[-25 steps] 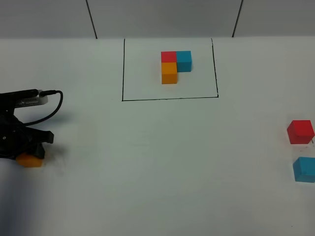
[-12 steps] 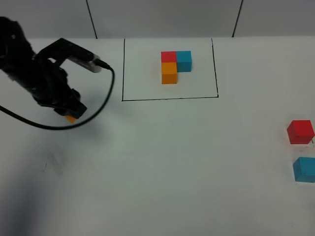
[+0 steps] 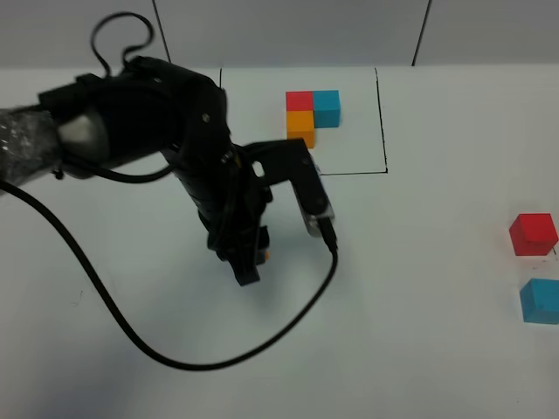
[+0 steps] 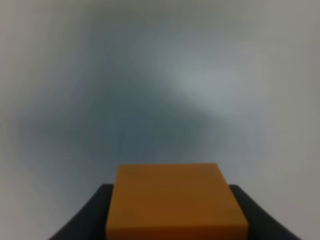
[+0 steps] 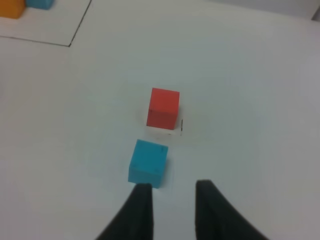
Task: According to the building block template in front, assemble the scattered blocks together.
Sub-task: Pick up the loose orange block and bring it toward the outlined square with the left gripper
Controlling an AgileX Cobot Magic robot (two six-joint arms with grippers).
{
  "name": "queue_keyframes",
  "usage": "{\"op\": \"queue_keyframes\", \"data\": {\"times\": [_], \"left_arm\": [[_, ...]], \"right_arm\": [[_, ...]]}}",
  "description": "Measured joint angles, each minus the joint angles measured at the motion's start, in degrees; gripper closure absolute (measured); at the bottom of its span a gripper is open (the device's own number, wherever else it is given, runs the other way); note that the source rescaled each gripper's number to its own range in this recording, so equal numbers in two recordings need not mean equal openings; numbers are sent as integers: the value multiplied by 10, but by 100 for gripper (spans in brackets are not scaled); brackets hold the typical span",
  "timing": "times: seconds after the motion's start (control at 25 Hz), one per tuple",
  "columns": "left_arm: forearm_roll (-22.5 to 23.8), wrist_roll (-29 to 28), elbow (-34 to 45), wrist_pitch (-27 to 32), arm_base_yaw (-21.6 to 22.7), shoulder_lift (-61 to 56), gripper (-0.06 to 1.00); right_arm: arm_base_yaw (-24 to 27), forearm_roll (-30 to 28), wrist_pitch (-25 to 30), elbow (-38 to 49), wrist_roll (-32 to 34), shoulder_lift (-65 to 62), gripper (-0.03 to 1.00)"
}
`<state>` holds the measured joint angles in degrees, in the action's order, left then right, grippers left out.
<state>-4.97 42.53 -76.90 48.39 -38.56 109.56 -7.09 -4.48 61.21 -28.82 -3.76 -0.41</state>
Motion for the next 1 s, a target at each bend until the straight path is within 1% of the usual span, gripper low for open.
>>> {"op": "queue_keyframes", "data": {"times": [0.08,0.16,0.28,0.52,0.72,0.88,0.92,0.96,1.0], "left_arm": [[18,1,0,-6,-34,18,93],[32,1,0,-16,-57,34,93],[36,1,0,-35,-75,61,93],[36,2,0,-75,-78,107,93],[38,4,0,-77,-78,118,93],[39,31,-1,-73,-78,118,93],[39,37,-1,-70,-78,118,89],[40,40,-3,-67,-78,118,78],[41,42,-5,-64,-78,117,61]], "right_arm": [[0,0,0,0,0,0,97],[0,0,0,0,0,0,97],[0,0,0,0,0,0,97],[0,0,0,0,0,0,97],[0,0,0,0,0,0,97],[0,0,0,0,0,0,97],[0,0,0,0,0,0,97],[0,0,0,0,0,0,97],[0,0,0,0,0,0,97]]}}
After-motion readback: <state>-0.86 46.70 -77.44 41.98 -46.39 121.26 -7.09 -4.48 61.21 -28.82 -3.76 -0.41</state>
